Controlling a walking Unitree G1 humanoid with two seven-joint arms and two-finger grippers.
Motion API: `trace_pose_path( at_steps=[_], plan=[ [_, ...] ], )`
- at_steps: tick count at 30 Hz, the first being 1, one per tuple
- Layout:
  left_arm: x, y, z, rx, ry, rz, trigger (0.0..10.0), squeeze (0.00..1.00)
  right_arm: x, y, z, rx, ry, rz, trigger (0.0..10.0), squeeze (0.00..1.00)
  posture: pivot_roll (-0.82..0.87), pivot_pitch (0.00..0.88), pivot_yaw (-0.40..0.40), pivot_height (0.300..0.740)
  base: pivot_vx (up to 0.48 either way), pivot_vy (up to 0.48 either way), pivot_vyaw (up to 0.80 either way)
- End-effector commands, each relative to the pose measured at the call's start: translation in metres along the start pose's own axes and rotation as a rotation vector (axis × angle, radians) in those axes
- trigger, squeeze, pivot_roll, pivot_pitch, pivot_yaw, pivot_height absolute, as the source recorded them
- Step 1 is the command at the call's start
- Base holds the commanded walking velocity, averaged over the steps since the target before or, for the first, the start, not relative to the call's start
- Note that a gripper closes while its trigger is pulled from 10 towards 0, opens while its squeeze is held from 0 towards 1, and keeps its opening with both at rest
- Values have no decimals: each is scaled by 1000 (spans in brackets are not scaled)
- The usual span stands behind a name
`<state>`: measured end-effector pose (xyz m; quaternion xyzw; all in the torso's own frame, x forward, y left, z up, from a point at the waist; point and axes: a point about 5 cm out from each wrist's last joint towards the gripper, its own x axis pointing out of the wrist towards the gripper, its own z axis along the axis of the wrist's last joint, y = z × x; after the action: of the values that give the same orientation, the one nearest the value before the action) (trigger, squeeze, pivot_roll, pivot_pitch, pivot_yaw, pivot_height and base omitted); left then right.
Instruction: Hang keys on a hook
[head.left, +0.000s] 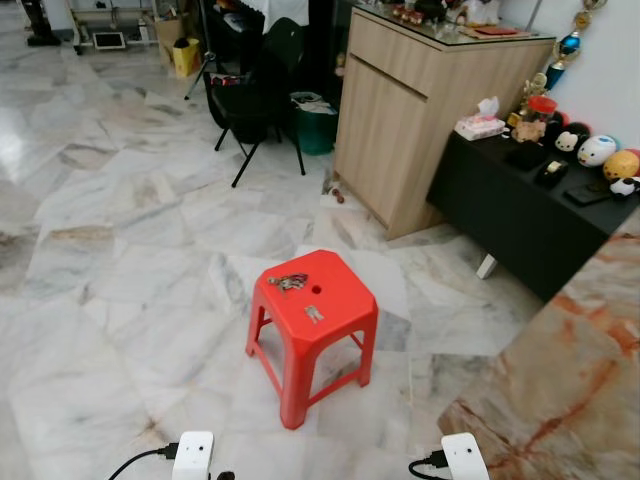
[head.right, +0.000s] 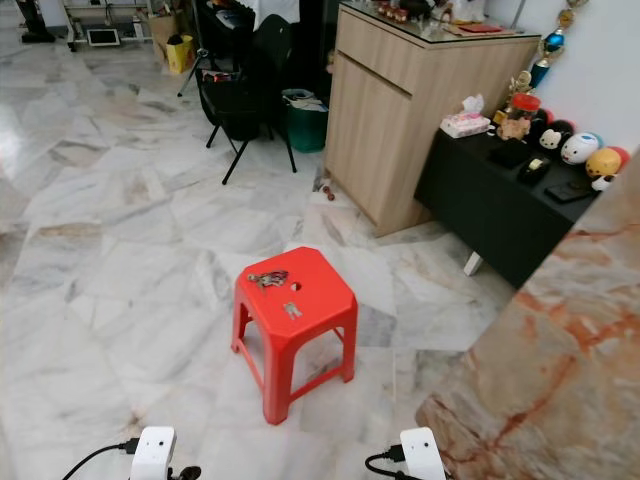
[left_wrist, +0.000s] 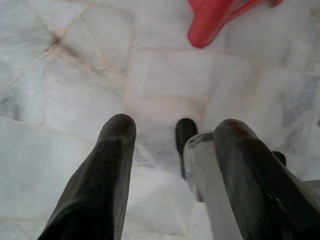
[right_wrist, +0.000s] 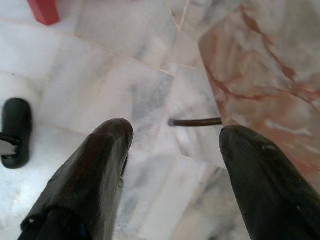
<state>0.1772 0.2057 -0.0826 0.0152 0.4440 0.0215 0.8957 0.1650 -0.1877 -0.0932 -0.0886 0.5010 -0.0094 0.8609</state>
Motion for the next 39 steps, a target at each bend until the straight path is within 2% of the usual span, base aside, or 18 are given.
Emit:
trace_pose_path(
  at_steps=[1,3,9,17,30,36,39],
  plan=[
    [0,-2,-3,12,24,-4,10000,0,0,-3,1,3,0,-6,10000,0,77,0,-86,740,0,330,0],
    [0,-2,-3,12,25,-3,10000,0,0,-3,1,-5,-1,-2,10000,0,77,0,-87,740,0,332,0],
    [0,-2,-4,12,26,-4,10000,0,0,-3,2,48,-6,-7,10000,0,76,0,-87,740,0,331,0],
    [0,-2,-5,11,28,-5,10000,0,0,-3,0,37,13,-3,10000,0,75,0,-87,740,0,330,0],
    [-1,-1,-7,11,34,-3,10000,0,0,-1,-2,11,38,6,10000,0,74,0,-85,740,0,329,-754],
    [-1,0,-6,11,34,-2,10000,0,0,-2,-1,59,30,-5,10000,0,76,0,-84,740,0,324,-696],
    [-1,0,-6,10,34,0,10000,0,0,-3,0,60,27,-9,10000,0,76,0,-85,740,0,321,0]
  ],
)
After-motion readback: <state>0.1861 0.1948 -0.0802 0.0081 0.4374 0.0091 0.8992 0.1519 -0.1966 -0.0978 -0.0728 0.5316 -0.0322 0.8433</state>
